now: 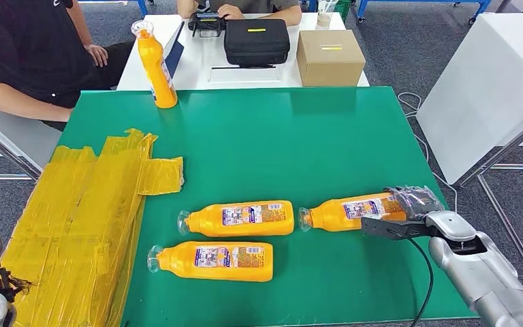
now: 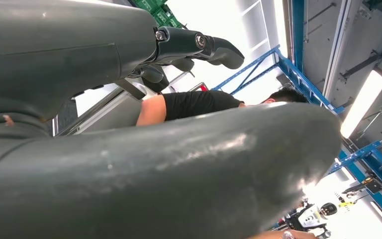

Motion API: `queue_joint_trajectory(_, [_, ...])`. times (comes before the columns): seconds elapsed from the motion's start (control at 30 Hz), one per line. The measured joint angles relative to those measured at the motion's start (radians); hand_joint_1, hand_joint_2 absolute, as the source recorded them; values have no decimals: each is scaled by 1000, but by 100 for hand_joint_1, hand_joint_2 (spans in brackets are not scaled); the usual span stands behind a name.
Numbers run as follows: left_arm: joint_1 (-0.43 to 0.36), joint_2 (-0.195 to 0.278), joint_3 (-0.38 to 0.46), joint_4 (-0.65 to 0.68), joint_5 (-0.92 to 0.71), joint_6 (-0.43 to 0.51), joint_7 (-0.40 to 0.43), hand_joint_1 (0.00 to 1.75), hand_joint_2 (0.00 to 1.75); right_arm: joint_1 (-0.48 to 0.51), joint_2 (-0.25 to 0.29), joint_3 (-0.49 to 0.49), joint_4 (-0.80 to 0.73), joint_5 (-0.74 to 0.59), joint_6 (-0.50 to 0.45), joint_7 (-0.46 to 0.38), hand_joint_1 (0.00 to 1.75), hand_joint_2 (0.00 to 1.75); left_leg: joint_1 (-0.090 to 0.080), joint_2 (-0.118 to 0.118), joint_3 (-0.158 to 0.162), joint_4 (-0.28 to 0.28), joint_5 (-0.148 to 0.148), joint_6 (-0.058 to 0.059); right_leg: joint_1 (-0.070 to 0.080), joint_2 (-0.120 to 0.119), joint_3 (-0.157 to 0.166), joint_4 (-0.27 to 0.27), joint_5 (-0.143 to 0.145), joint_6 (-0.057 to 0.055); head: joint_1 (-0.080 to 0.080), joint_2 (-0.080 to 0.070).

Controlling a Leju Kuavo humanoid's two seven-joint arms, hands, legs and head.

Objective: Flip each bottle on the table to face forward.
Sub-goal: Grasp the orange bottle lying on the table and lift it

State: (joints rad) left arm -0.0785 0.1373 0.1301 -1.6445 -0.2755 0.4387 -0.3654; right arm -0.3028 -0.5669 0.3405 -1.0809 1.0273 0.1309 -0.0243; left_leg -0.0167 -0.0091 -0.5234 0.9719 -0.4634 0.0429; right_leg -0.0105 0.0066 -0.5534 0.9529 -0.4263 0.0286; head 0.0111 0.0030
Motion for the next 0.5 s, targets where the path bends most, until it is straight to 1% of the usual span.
queue_joint_trajectory(0.1, [0, 0, 0, 0, 1, 0, -1, 0, 0, 9, -3, -4, -10, 0, 1, 2, 175, 175, 0, 0, 0, 0, 0, 0, 0, 0, 0, 0, 0, 0, 0, 0])
queue_joint_trajectory(0.17, [0, 0, 0, 0, 3, -3, -5, 0, 0, 17, -3, -9, -17, 0, 3, 5, 166, 175, 0, 0, 0, 0, 0, 0, 0, 0, 0, 0, 0, 0, 0, 0])
queue_joint_trajectory(0.23, [-1, 0, 0, 4, 5, -8, -11, 0, 0, 27, -3, -17, -27, 1, 5, 9, 166, 175, 0, 0, 0, 0, 0, 0, 0, 0, 0, 0, 0, 0, 0, 0])
queue_joint_trajectory(0.3, [-3, 0, 0, 10, 6, -10, -16, 0, 0, 37, -3, -24, -37, 3, 6, 14, 175, 175, 0, 0, 0, 0, 0, 0, 0, 0, 0, 0, 0, 0, 0, 0])
queue_joint_trajectory(0.5, [-20, 2, -1, 33, 17, -10, -22, 0, 0, 49, -3, -38, -52, 11, 16, 18, 175, 175, 0, 0, 0, 0, 0, 0, 0, 0, 0, 0, 0, 0, 0, 0])
